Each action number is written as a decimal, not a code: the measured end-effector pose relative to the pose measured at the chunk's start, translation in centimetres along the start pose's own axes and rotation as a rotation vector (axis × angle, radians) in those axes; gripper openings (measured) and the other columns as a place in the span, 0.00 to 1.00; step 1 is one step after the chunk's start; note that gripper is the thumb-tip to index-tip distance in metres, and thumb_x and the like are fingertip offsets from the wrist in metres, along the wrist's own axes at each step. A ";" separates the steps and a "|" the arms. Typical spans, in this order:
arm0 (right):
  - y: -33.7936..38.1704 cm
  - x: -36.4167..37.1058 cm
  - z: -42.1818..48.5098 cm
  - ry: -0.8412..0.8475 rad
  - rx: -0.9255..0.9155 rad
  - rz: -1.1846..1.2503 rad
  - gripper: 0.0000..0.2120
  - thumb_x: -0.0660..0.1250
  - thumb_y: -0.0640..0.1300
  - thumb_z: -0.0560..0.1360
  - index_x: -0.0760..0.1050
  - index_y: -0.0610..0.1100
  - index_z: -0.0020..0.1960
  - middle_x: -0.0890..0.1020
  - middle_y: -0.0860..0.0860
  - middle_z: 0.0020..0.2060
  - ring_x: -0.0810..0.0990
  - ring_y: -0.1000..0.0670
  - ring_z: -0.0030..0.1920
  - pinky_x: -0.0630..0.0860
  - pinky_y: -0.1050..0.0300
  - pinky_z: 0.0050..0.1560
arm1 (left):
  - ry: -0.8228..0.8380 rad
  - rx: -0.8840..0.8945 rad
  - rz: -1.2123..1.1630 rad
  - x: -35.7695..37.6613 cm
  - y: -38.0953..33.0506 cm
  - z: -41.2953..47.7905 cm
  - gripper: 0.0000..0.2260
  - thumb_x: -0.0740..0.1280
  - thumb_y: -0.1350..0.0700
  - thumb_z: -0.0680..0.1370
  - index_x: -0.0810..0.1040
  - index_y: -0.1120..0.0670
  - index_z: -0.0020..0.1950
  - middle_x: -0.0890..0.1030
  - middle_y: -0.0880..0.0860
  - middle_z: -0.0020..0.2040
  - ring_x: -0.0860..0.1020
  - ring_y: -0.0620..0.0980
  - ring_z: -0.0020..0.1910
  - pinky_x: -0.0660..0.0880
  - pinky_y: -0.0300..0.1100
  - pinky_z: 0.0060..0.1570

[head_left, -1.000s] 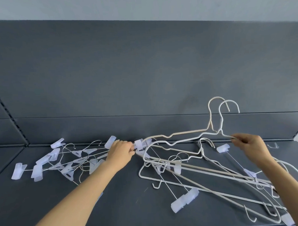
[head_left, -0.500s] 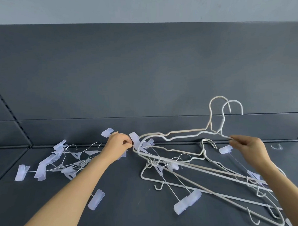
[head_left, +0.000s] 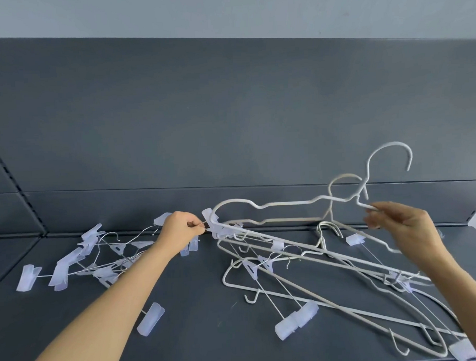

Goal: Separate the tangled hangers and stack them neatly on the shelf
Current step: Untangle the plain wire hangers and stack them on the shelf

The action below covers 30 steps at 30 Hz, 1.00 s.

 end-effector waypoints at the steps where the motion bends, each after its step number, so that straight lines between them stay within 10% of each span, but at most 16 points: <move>1: 0.0 0.1 -0.2 0.030 0.005 0.003 0.15 0.65 0.32 0.73 0.80 0.50 0.36 0.82 0.58 0.27 0.78 0.59 0.30 0.72 0.76 0.38 | 0.005 -0.010 -0.004 0.1 0.2 -0.1 0.04 0.68 0.65 0.72 0.81 0.62 0.39 0.77 0.54 0.32 0.72 0.49 0.32 0.67 0.31 0.32; 4: -1.0 0.6 -0.7 0.070 0.054 0.052 0.17 0.64 0.33 0.74 0.79 0.53 0.36 0.80 0.56 0.23 0.74 0.59 0.25 0.71 0.75 0.31 | 0.040 -0.042 -0.029 0.8 0.7 -0.7 0.04 0.68 0.66 0.72 0.81 0.61 0.39 0.77 0.51 0.30 0.71 0.46 0.29 0.67 0.35 0.30; 8: -1.7 1.3 -1.3 0.076 0.087 0.061 0.07 0.69 0.61 0.66 0.81 0.61 0.34 0.79 0.57 0.24 0.72 0.57 0.26 0.69 0.73 0.29 | 0.060 -0.037 0.014 1.8 1.2 -1.2 0.04 0.68 0.66 0.71 0.82 0.63 0.43 0.80 0.52 0.36 0.76 0.48 0.37 0.68 0.35 0.37; 12: -2.2 2.0 -1.3 0.090 0.104 -0.025 0.09 0.66 0.38 0.74 0.80 0.47 0.38 0.77 0.60 0.21 0.72 0.62 0.23 0.67 0.76 0.27 | 0.093 -0.072 0.008 2.6 2.2 -1.4 0.05 0.67 0.64 0.72 0.82 0.60 0.40 0.82 0.55 0.38 0.77 0.51 0.39 0.71 0.39 0.41; 20: -2.9 2.6 -1.5 0.066 0.124 -0.058 0.08 0.66 0.42 0.74 0.81 0.44 0.38 0.76 0.37 0.29 0.66 0.53 0.28 0.62 0.69 0.24 | 0.073 -0.049 -0.019 2.5 2.2 -1.6 0.06 0.66 0.63 0.73 0.82 0.60 0.39 0.80 0.52 0.36 0.75 0.48 0.38 0.69 0.35 0.38; 25: -3.6 1.6 -1.4 0.048 0.133 -0.109 0.09 0.66 0.42 0.74 0.81 0.48 0.36 0.70 0.54 0.19 0.64 0.55 0.23 0.60 0.68 0.23 | -0.024 -0.016 -0.082 0.3 1.7 -1.3 0.10 0.65 0.65 0.71 0.74 0.58 0.30 0.70 0.57 0.29 0.66 0.49 0.29 0.65 0.37 0.31; 30: -5.1 1.3 -1.8 0.049 0.190 -0.158 0.07 0.68 0.46 0.72 0.82 0.52 0.37 0.80 0.48 0.28 0.73 0.48 0.33 0.66 0.69 0.29 | -0.017 -0.015 0.042 -0.4 2.1 -1.3 0.08 0.66 0.64 0.70 0.78 0.61 0.31 0.76 0.60 0.34 0.70 0.52 0.30 0.67 0.40 0.34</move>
Point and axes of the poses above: each hand's wrist, its own z-axis towards the middle knuckle, its own x-axis out of the palm, y = z × x, the point moved 4 cm from there along z, towards the middle knuckle
